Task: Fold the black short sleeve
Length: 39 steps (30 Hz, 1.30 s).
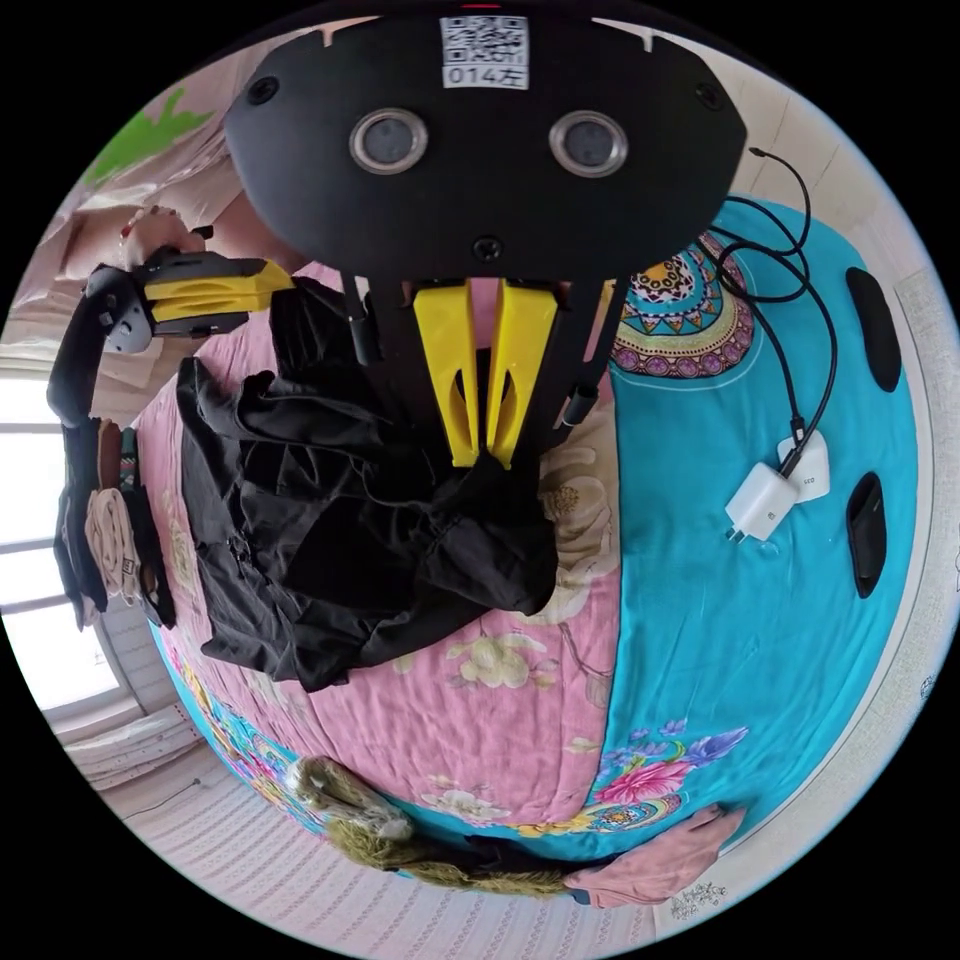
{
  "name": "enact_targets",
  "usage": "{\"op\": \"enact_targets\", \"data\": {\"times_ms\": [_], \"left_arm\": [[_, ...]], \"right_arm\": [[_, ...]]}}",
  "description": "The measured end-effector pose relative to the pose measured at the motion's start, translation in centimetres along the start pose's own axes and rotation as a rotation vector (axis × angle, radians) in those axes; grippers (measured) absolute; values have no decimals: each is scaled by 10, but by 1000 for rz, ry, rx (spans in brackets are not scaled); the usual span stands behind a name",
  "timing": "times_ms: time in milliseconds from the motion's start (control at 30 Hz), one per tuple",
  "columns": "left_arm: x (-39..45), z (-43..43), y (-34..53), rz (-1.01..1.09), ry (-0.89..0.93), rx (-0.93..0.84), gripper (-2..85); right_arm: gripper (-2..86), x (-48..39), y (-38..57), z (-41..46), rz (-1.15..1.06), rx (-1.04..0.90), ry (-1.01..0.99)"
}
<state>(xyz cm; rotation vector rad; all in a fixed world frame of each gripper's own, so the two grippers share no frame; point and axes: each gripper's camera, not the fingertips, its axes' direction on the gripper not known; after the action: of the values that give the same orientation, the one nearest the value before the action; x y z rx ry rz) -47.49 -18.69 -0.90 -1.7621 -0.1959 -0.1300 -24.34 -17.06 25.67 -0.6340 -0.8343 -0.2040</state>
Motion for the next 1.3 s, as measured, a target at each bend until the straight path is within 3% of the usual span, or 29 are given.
{"op": "enact_targets", "data": {"times_ms": [200, 300, 367, 567, 733, 867, 1067, 1167, 1233, 1300], "left_arm": [[-8, -8, 40, 41, 36, 1, 2], [-25, -19, 61, 5, 111, 44, 33], [-36, -31, 80, -4, 136, 93, 76], [-55, -51, 138, -92, 129, 146, 98], [-33, 7, 173, -189, 427, 79, 105], [-13, 58, 165, -273, 447, 11, 131], [-30, 73, 154, -398, 444, 16, 89], [-33, 59, 153, -360, 553, 106, 89], [-31, 55, 144, -336, 491, 109, 79], [-30, 64, 134, -318, 481, 64, 6]], "right_arm": [[36, 10, 8, -9, 35, -67, -6], [73, 36, 19, -13, 116, -75, -132], [81, 46, 28, -19, 139, -75, -104], [46, 96, 28, -46, 342, 117, -205], [3, 104, 22, -70, 377, 253, -234], [-3, 97, 16, -81, 350, 286, -226], [-4, 86, 4, -83, 290, 303, -193], [-4, 76, 2, -81, 255, 291, -180], [-4, 66, 4, -78, 226, 276, -155], [-4, 52, 8, -74, 183, 259, -154]]}}
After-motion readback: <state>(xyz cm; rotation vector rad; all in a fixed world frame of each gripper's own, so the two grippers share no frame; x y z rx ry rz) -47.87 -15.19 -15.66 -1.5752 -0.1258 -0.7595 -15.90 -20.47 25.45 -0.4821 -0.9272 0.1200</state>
